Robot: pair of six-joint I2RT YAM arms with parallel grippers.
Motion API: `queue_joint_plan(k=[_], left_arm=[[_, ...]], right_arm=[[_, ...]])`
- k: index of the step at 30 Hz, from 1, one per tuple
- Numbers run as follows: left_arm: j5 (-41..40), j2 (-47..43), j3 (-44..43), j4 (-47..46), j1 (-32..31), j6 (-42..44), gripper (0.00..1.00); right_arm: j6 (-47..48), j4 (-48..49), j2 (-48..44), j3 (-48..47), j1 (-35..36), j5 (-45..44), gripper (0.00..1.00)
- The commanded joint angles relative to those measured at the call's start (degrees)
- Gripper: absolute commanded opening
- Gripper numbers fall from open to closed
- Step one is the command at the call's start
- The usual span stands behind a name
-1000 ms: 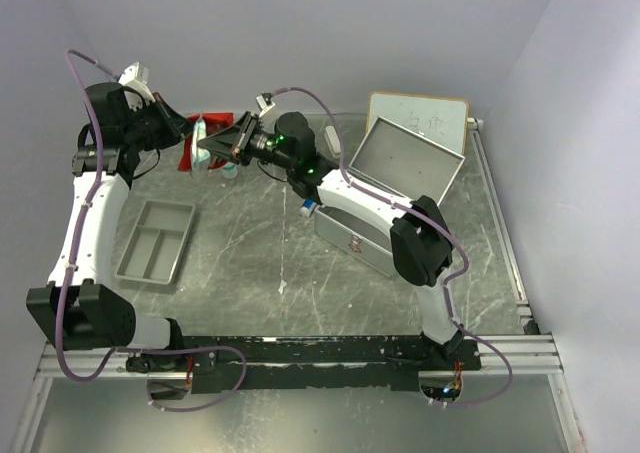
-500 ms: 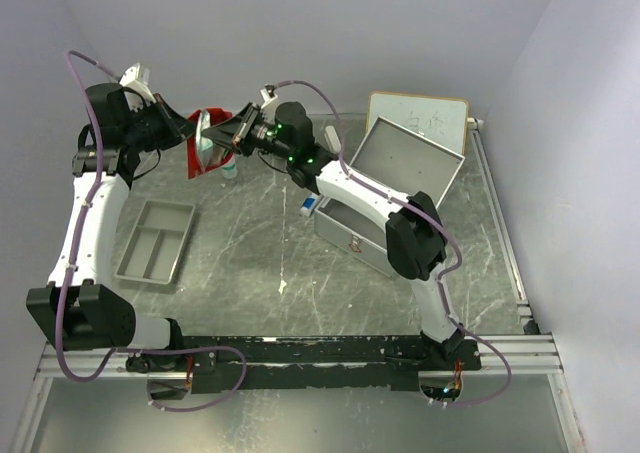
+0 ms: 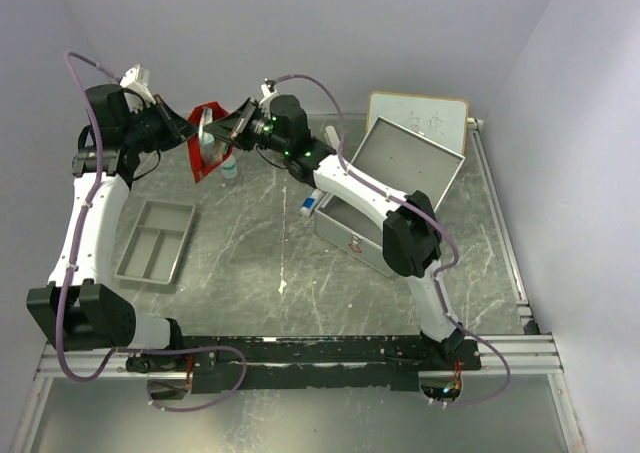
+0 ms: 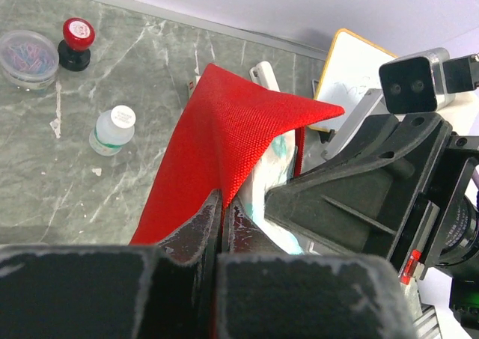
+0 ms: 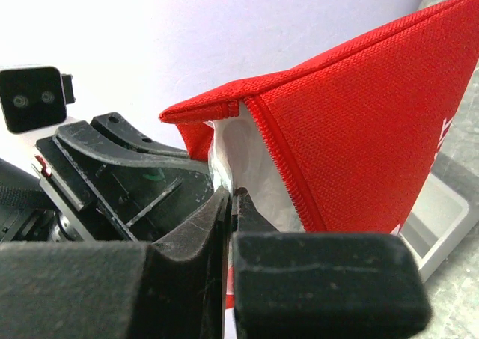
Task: Organize the medicine kit
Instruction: Place the medical item at the medicine pouch.
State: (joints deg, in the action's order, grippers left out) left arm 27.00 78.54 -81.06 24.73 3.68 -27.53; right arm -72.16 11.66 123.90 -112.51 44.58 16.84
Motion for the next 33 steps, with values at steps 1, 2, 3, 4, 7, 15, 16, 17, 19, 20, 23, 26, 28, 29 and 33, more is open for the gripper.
queue_joint_plan(k=[1, 2, 3, 4, 7, 15, 16, 17, 19, 20, 23, 26, 28, 29, 33], left_arm=[[2.74, -1.38, -0.24, -2.0, -0.06, -1.43, 0.07], [2.65, -1.3, -0.32, -2.03, -0.03, -1.55, 0.07], [2.65, -1.24, -0.41, -2.16, -0.07, -1.56, 0.07], [2.55, -1.2, -0.49, -2.22, -0.08, -1.54, 0.07], [2.41, -0.98, -0.76, -2.35, -0.08, -1.47, 0.07], [2.15, -0.72, -0.86, -2.84, -0.05, -1.51, 0.07], [2.11, -0.72, -0.81, -2.89, -0.08, -1.59, 0.07], [2.18, -0.63, -0.78, -3.0, -0.08, -1.64, 0.07], [2.19, -0.59, -0.69, -3.1, -0.08, -1.73, 0.07], [2.19, -0.61, -0.68, -3.18, -0.08, -1.74, 0.07], [2.17, -0.61, -0.59, -3.2, -0.08, -1.69, 0.07], [2.16, -0.58, -0.42, -3.2, -0.08, -1.74, 0.07], [2.03, -0.58, -0.42, -3.2, -0.08, -1.74, 0.07], [2.07, -0.63, -0.35, -3.24, -0.08, -1.69, 0.07], [2.05, -0.67, -0.11, -3.29, 0.0, -1.74, 0.07]], right_arm=[[4.27, -4.35, 1.8, -4.26, -0.23, -3.18, 0.0], [5.08, -5.76, 2.32, -5.35, -0.04, -3.21, 0.0], [6.13, -7.81, 2.95, -6.88, 0.1, -3.39, 0.0], [7.46, -9.89, 3.6, -8.44, 0.32, -3.67, 0.0], [10.12, -14.51, 5.03, -12.39, 1.02, -4.46, 0.0], [14.71, -21.81, 4.34, -12.68, 1.93, -7.96, 0.0], [15.15, -22.49, 4.25, -12.76, 2.04, -8.35, 0.0], [15.55, -22.77, 4.13, -12.67, 2.03, -8.54, 0.0], [16.04, -23.18, 4.05, -12.61, 2.22, -8.86, 0.0], [16.27, -23.67, 4.15, -12.86, 2.31, -9.0, 0.0], [17.23, -25.68, 5.27, -15.34, 2.6, -9.17, 0.0], [17.88, -26.95, 6.27, -17.06, 2.89, -8.62, 0.0], [18.23, -26.76, 6.08, -16.98, 2.95, -8.05, 0.03], [18.66, -26.78, 5.65, -16.8, 2.97, -8.29, 0.11], [20.75, -24.48, 1.91, -13.31, 2.97, -9.5, 0.45]])
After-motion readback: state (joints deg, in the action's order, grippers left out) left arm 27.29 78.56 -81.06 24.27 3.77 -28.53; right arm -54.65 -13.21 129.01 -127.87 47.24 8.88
